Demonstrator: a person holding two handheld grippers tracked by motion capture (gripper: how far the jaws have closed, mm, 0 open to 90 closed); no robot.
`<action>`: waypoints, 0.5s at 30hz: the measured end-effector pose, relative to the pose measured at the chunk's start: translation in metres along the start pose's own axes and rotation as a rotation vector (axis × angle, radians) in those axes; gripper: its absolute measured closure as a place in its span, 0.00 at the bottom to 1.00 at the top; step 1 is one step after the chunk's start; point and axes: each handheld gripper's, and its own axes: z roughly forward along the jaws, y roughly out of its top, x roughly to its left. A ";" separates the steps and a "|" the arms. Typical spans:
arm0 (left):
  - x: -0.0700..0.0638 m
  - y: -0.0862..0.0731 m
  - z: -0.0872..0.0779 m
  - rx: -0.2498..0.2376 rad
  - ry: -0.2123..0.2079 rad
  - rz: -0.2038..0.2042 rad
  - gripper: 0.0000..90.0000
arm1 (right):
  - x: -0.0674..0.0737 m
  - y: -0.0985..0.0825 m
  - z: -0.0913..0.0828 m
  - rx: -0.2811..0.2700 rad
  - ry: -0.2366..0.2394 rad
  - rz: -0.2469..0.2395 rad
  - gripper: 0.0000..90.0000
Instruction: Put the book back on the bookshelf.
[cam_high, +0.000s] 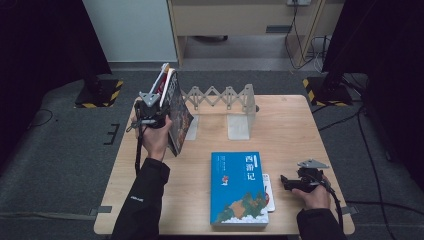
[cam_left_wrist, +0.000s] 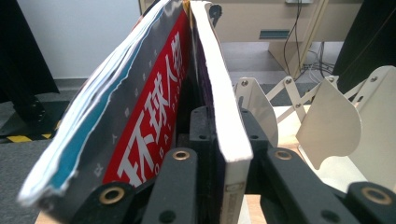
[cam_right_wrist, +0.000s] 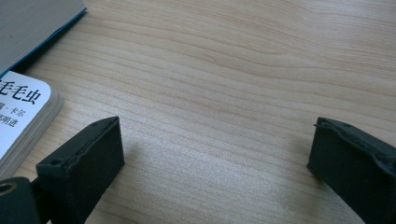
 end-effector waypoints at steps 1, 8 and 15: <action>0.000 0.000 -0.001 -0.004 -0.005 -0.002 0.86 | 0.000 0.000 0.000 0.000 0.000 0.000 0.04; 0.002 -0.001 -0.013 -0.052 -0.037 -0.007 0.73 | 0.000 0.000 0.000 0.000 0.000 0.000 0.04; 0.008 -0.004 -0.031 -0.087 -0.085 -0.012 0.61 | 0.000 0.000 0.000 0.000 0.000 0.000 0.04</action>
